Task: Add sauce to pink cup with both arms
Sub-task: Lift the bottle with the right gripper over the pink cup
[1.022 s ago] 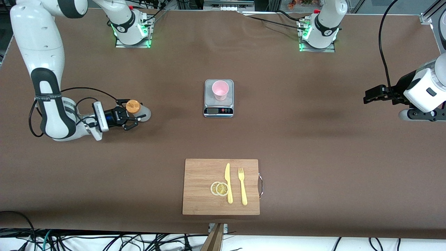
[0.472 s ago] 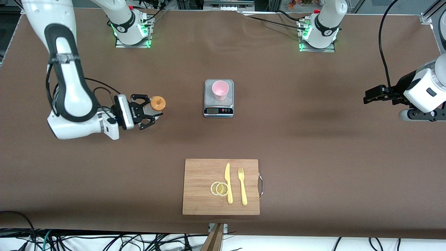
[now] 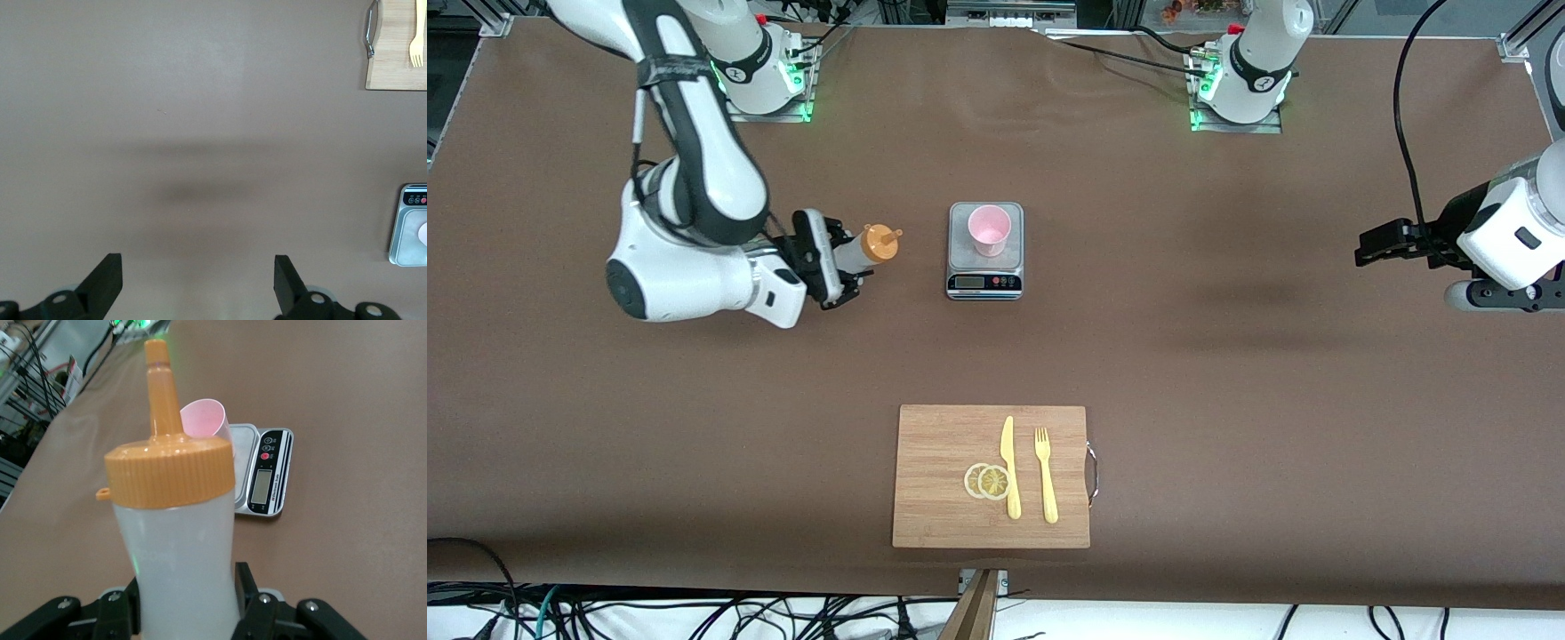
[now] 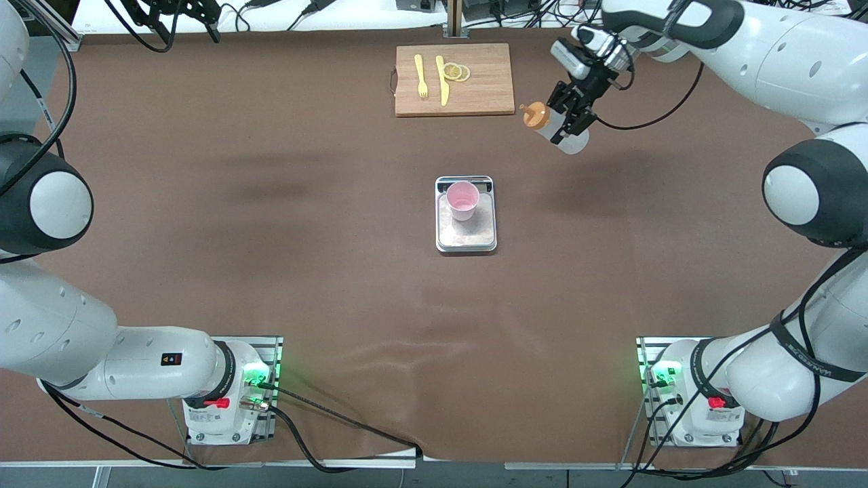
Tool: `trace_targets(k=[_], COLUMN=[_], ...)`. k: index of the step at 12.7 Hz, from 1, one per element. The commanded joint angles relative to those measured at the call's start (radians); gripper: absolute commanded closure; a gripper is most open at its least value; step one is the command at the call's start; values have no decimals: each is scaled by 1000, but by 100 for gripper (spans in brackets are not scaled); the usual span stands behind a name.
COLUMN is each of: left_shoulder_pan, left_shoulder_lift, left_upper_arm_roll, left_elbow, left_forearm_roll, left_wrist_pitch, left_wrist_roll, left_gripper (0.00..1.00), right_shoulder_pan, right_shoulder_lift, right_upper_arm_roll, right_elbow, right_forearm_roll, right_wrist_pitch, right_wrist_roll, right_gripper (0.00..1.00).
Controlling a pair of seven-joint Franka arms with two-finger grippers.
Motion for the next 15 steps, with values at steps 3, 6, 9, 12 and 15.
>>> trace_targets(k=[3, 6, 9, 12, 15], left_shoulder_pan=[11, 11, 11, 12, 12], left_shoulder_lift=[14, 14, 14, 14, 14], left_upper_arm_roll=[-9, -9, -9, -9, -9], left_elbow=[34, 33, 33, 33, 33], left_forearm_roll=[12, 10, 10, 10, 10], left_wrist_pitch=[-20, -20, -20, -20, -20], left_wrist_roll=[25, 25, 25, 25, 27], left_gripper=[0, 0, 0, 0, 0], right_shoulder_pan=[141, 207, 290, 379, 427], right_shoulder_lift=[-32, -35, -31, -14, 0], right_upper_arm_roll=[-7, -4, -2, -2, -2], right_elbow=[-20, -21, -20, -18, -20], right_forearm_roll=[-211, -322, -463, -623, -718], right_wrist_pitch=[87, 137, 162, 176, 176], right_wrist_roll=[197, 288, 438, 593, 690], right_gripper=[91, 91, 91, 91, 91])
